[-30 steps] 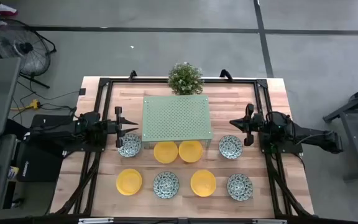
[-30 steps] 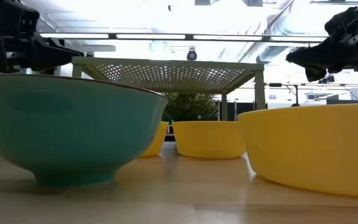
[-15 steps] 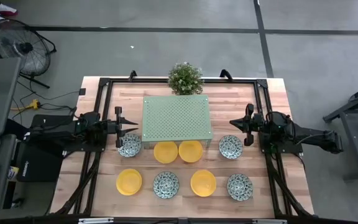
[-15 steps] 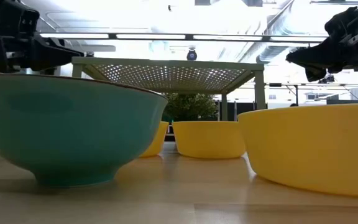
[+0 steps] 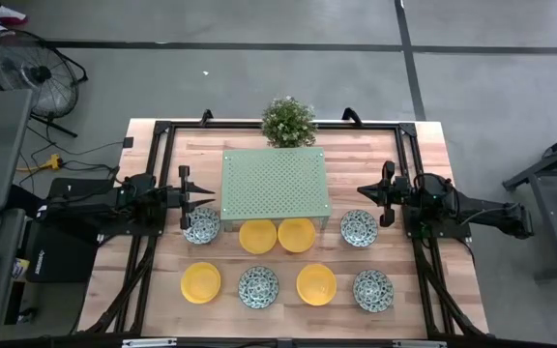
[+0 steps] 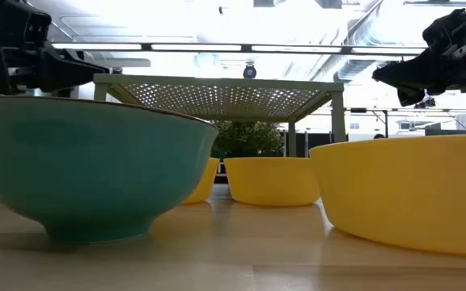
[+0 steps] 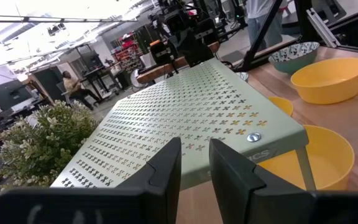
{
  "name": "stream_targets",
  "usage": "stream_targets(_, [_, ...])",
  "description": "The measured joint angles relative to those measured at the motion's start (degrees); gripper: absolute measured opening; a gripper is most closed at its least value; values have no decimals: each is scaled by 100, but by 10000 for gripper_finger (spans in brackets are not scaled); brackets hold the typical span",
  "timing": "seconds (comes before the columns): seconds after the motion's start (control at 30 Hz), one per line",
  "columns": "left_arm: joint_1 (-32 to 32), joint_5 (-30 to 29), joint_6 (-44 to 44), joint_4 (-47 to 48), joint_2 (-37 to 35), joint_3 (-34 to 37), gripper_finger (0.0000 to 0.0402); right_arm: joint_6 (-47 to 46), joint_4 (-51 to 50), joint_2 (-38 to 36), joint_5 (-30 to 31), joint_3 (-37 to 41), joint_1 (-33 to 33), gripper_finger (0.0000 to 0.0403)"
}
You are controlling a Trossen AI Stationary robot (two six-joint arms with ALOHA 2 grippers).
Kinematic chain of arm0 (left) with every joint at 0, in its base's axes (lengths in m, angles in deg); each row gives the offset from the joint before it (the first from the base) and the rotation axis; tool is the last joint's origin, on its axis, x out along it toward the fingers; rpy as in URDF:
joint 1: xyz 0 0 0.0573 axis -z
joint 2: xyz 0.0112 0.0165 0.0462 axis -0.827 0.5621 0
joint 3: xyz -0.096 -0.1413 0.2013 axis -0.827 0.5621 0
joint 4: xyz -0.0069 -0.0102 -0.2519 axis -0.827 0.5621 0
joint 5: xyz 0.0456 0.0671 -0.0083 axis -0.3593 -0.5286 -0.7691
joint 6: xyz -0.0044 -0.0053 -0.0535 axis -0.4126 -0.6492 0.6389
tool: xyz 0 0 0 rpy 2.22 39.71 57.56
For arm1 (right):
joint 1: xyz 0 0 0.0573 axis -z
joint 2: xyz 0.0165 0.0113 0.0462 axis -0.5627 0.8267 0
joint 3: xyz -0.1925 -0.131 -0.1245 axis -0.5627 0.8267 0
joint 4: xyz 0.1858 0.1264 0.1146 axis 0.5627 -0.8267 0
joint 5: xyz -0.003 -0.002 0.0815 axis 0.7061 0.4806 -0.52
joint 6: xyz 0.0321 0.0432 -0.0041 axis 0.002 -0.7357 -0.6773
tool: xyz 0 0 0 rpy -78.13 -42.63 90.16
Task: Pick & Place Mini bowls
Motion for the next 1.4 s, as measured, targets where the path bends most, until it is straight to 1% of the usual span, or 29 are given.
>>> stream_targets(1.27, [2, 2, 2, 0, 0, -2, 78, 0, 67, -1, 3, 1, -1, 0])
stream_targets(1.4, [1, 2, 0, 0, 0, -1, 78, -195, 146, -1, -2, -1, 1, 0])
